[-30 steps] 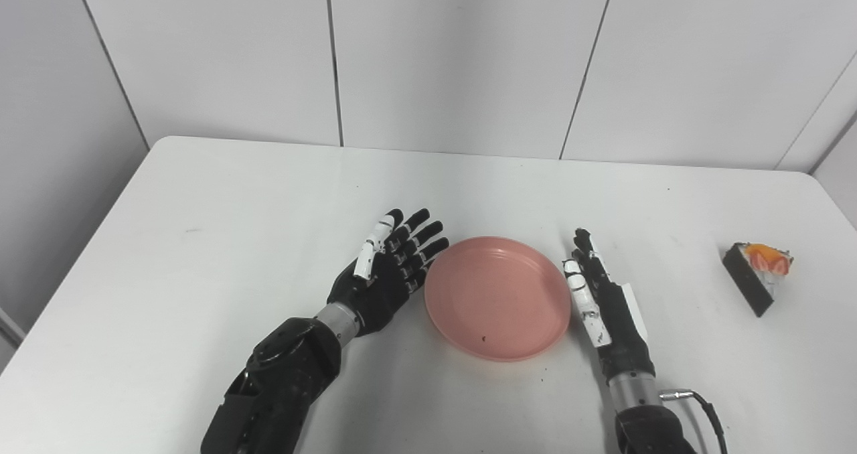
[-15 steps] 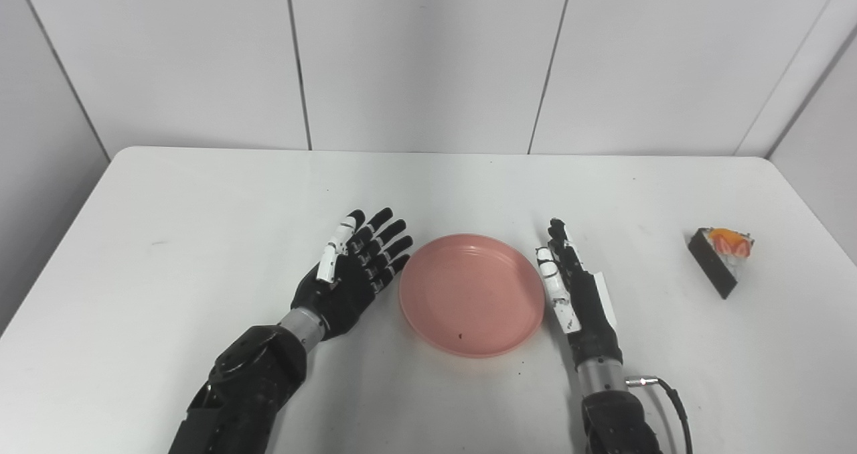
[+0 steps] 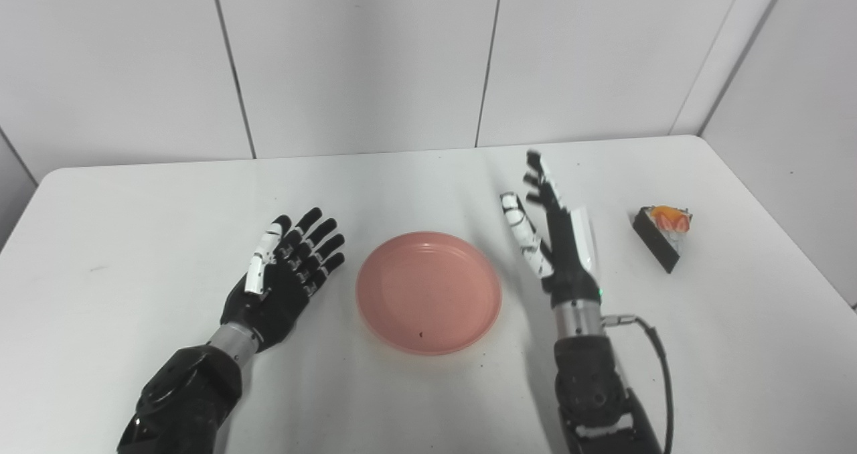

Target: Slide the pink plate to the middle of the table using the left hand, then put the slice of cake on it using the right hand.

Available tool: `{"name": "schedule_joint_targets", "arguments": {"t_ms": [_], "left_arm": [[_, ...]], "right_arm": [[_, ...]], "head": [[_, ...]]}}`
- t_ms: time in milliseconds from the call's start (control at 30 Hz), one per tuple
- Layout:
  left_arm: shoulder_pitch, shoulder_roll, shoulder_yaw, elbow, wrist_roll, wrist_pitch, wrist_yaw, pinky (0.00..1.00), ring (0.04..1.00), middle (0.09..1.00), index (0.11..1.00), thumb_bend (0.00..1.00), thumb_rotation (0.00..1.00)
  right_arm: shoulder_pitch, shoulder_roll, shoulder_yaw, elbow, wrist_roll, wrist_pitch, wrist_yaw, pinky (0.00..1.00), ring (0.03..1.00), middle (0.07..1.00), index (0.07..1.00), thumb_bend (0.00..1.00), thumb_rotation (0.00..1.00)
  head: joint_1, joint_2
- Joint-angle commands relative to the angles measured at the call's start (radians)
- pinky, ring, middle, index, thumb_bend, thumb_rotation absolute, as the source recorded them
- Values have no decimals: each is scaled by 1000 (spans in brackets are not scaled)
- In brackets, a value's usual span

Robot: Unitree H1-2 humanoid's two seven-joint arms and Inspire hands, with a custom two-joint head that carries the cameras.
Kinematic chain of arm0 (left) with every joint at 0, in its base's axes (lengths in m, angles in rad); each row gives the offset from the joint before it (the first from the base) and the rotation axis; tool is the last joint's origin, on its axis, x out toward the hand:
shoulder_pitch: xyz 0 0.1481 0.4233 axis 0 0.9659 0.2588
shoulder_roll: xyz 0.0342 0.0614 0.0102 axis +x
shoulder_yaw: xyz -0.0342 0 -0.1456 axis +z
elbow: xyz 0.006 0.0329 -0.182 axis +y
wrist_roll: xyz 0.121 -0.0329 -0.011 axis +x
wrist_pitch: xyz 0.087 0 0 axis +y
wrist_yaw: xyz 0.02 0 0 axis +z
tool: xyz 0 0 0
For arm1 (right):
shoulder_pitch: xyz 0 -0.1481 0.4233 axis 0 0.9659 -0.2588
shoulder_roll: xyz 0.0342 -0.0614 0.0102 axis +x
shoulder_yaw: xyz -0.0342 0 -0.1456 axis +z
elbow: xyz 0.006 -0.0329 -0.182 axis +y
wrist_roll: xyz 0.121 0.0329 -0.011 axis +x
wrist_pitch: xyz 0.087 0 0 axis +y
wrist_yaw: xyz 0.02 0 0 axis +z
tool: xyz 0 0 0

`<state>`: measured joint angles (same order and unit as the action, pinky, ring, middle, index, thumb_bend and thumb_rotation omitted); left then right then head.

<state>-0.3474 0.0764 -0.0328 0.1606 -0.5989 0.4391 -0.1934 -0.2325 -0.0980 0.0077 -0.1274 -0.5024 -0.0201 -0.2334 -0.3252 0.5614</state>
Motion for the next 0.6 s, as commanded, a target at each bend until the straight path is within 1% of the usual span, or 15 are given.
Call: {"name": "schedule_joint_targets", "arguments": {"t_ms": [0,33,67,100,133,167,200,233,267,300,333,367,433,533,567], "left_arm": [[35,10,6,34,48,3,3,979,961,970,964,361,1000],[36,11,10,40,53,-3,-5,980,962,972,966,360,1000],[37,13,14,49,57,-10,-14,981,963,973,966,360,1000],[37,15,17,57,61,-18,-23,977,960,971,962,363,1000],[37,15,19,63,64,-22,-29,973,958,971,961,365,1000],[35,22,17,80,73,-40,-46,966,954,968,960,378,1000],[34,26,17,92,80,-52,-58,964,953,968,960,381,1000],[31,31,17,111,89,-69,-71,962,951,967,960,386,1000],[29,34,17,124,95,-80,-80,949,943,958,950,395,1000],[27,36,22,138,99,-89,-86,944,940,956,947,399,1000],[25,37,26,155,102,-99,-90,932,929,944,933,407,1000],[23,38,32,167,105,-106,-92,923,920,933,922,409,1000],[19,42,38,198,117,-126,-102,913,909,921,913,415,1000],[12,49,43,231,124,-147,-124,897,898,909,904,417,1000],[10,51,43,238,124,-152,-130,888,893,904,899,418,995]], "right_arm": [[-46,-28,-10,-63,-63,19,-10,774,843,920,943,494,923],[-55,-41,-17,-82,-92,37,-6,770,846,922,945,520,898],[-64,-53,-23,-101,-112,55,1,769,852,923,948,548,890],[-73,-66,-27,-118,-144,77,9,765,864,936,957,593,886],[-78,-72,-28,-126,-164,91,13,756,866,941,964,615,895],[-87,-92,-30,-147,-204,127,39,701,863,962,983,665,883],[-94,-105,-31,-161,-232,153,59,690,863,966,986,674,880],[-102,-120,-34,-183,-272,196,89,668,861,974,993,691,873],[-108,-129,-35,-199,-300,228,110,631,855,982,998,744,853],[-115,-139,-40,-218,-331,270,138,618,853,985,999,761,846],[-122,-149,-45,-234,-364,305,162,513,782,994,1000,802,810],[-126,-158,-48,-244,-391,331,180,466,748,995,1000,824,782],[-133,-181,-50,-252,-461,375,212,456,739,985,1000,842,755],[-142,-212,-59,-255,-558,432,262,501,775,967,997,853,718],[-144,-219,-63,-257,-582,449,278,531,798,962,991,861,698]], "head": [[-18,-8],[-41,-16],[-41,-16],[-63,-21],[-70,-22],[-94,-27],[-94,-27],[-118,-34],[-118,-34],[-132,-41],[-143,-49],[-154,-54],[-164,-54],[-180,-56],[-180,-56]]}}
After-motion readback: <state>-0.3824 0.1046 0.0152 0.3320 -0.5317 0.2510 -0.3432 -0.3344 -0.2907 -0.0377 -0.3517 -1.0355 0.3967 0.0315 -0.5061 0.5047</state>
